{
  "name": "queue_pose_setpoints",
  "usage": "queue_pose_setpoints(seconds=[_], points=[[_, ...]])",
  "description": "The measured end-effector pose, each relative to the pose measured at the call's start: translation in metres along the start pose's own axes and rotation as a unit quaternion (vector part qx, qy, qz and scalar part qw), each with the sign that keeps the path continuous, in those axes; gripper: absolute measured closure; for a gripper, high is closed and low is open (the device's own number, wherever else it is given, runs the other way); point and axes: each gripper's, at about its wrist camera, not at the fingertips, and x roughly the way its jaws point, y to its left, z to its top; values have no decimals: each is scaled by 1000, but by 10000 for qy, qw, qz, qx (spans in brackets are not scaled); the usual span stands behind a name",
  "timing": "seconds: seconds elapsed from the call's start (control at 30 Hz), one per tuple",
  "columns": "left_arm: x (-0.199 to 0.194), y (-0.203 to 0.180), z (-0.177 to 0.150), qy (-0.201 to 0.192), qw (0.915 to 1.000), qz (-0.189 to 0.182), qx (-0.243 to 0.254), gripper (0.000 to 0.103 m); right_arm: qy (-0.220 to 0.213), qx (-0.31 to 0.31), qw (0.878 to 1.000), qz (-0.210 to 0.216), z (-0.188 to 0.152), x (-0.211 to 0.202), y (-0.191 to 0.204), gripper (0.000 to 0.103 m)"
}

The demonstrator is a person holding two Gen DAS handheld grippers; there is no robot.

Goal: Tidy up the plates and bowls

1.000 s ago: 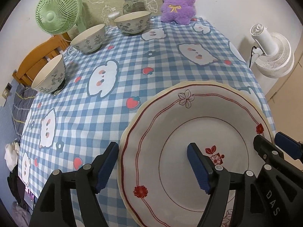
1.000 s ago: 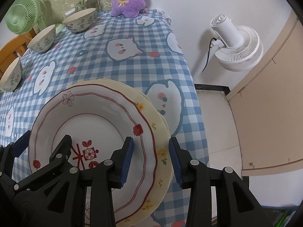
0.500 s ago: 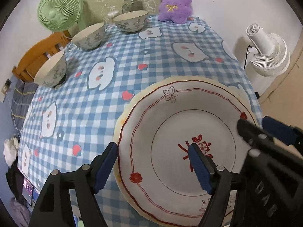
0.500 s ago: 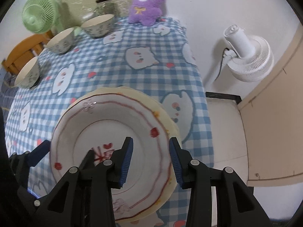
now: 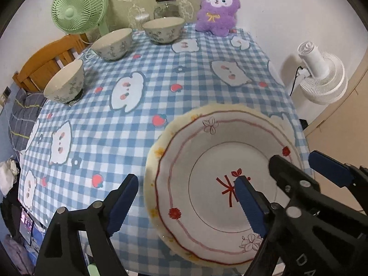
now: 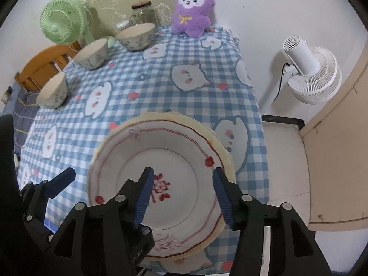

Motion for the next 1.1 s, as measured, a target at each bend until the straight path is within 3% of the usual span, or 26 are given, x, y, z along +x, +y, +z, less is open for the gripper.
queue_pose_setpoints(seconds=[0.43,0.53,0.97,1.1], points=[[-53,38,18,-473,9987,-194,-12,14,-528,90,9986,50,20,-51,37,21],[-61,48,25,-496,9980,-373,117,13,-668,176,9976,-25,24,-62,48,20],[-93,105,53,-948,9932,-489,455,12,-1140,520,9918,-231,45,-98,108,20],[-99,127,60,-1004,9923,-505,526,13,-1397,468,9880,-470,49,-106,131,20]])
